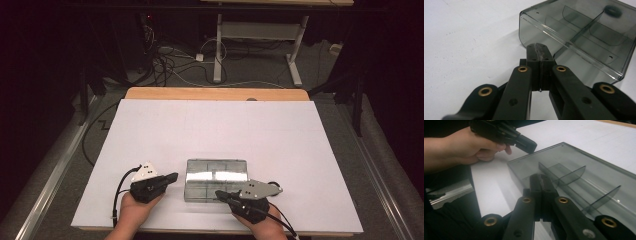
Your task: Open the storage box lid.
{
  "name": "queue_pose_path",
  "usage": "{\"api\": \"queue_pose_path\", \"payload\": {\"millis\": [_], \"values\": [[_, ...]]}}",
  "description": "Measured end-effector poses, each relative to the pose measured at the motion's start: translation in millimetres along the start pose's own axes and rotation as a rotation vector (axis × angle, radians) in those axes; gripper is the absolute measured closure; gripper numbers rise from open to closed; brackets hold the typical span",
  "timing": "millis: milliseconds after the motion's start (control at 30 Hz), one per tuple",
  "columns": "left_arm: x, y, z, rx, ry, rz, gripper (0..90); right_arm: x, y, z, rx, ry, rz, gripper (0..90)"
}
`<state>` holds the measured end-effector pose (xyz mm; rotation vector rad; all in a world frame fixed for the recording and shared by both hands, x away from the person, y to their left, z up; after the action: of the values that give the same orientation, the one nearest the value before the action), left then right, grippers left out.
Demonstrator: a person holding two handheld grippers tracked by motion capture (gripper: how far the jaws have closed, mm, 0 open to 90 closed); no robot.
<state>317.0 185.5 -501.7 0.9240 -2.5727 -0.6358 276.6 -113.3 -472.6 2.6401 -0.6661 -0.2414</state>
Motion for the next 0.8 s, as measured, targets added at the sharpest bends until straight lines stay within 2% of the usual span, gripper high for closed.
{"api": "queue_pose_path", "payload": {"millis": [300, 533, 800], "values": [[0.2, -3.0, 1.5, -0.019, -0.005, 0.011, 87.5, -9.3, -4.2, 6.6, -0.031, -0.011, -0.039, 90.0], [1.2, -4.0, 1.7, -0.027, -0.015, 0.010, 87.5, -14.8, -9.2, 12.4, -0.075, -0.012, -0.065, 90.0], [2.2, -4.3, 1.8, -0.030, -0.023, 0.000, 87.5, -14.7, -14.2, 21.2, -0.151, -0.029, -0.060, 90.0]]}}
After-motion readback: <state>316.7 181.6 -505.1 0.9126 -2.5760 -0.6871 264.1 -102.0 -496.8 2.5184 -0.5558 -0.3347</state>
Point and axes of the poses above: each handheld gripper's, and its own axes: y roughly backward along the jaws, z roughly out of its underside, x roughly to its right, the point moved 2 cm from there along -y, roughly forward along the jaws, and after that the axes turned 1 degree about x, right-handed, at the moved point
